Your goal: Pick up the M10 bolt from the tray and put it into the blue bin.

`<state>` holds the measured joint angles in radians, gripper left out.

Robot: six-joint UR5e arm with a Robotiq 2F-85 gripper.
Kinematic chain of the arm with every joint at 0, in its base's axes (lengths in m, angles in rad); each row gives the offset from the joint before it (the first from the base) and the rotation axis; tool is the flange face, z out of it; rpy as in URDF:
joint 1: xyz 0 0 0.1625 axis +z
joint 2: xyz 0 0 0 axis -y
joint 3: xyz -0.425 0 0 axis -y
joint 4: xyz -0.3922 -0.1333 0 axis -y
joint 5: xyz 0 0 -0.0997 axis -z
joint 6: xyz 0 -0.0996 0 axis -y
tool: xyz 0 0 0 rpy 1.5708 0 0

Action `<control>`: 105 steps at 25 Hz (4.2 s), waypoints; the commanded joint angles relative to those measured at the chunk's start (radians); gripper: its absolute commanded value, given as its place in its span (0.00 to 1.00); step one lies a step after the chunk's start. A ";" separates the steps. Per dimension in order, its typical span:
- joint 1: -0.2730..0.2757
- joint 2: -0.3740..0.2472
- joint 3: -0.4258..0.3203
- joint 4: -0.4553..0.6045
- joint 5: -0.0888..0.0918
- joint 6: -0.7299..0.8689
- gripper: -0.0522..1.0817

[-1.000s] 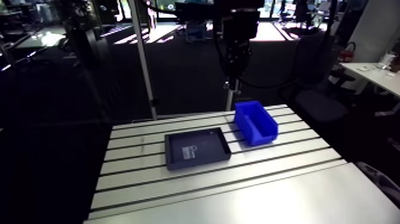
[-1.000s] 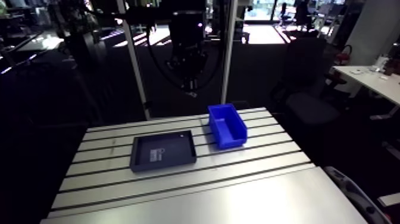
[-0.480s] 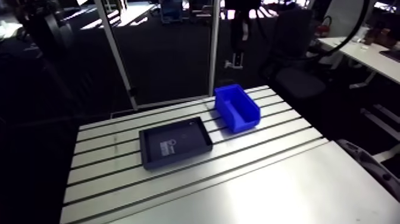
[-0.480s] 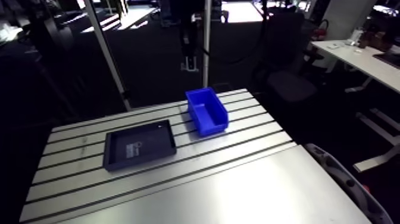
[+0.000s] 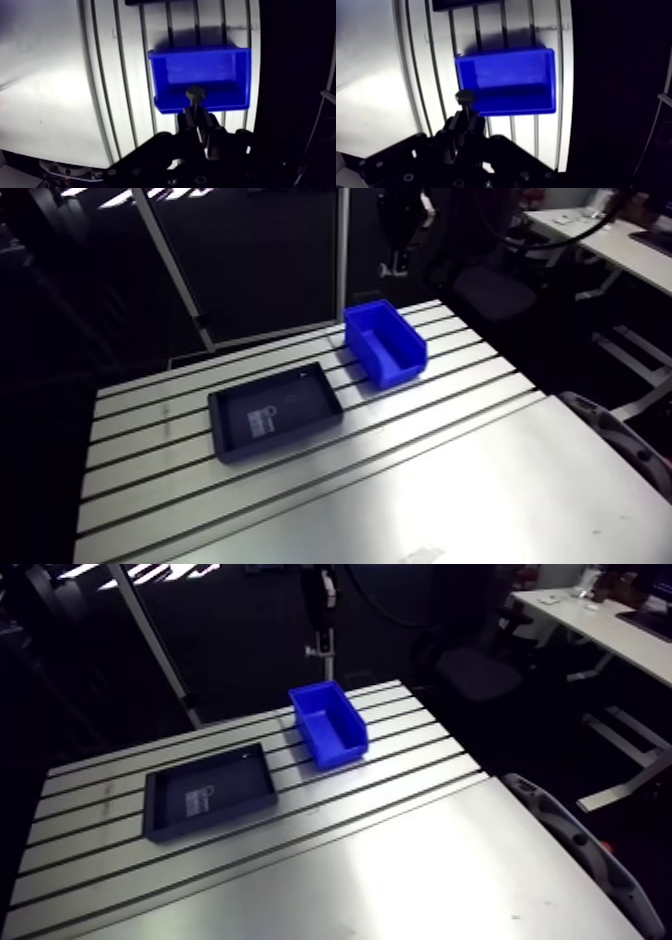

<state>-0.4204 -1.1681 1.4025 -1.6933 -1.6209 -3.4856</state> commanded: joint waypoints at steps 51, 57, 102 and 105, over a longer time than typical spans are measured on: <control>0.026 0.203 0.160 -0.366 -0.122 0.031 0.96; 0.026 0.216 0.161 -0.385 -0.132 0.031 0.94; 0.057 -0.222 0.155 0.050 0.029 1.460 0.05; 0.064 -0.245 0.141 0.083 0.045 1.566 0.05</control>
<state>-0.3649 -1.3771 1.5583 -1.6638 -1.6042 -2.1456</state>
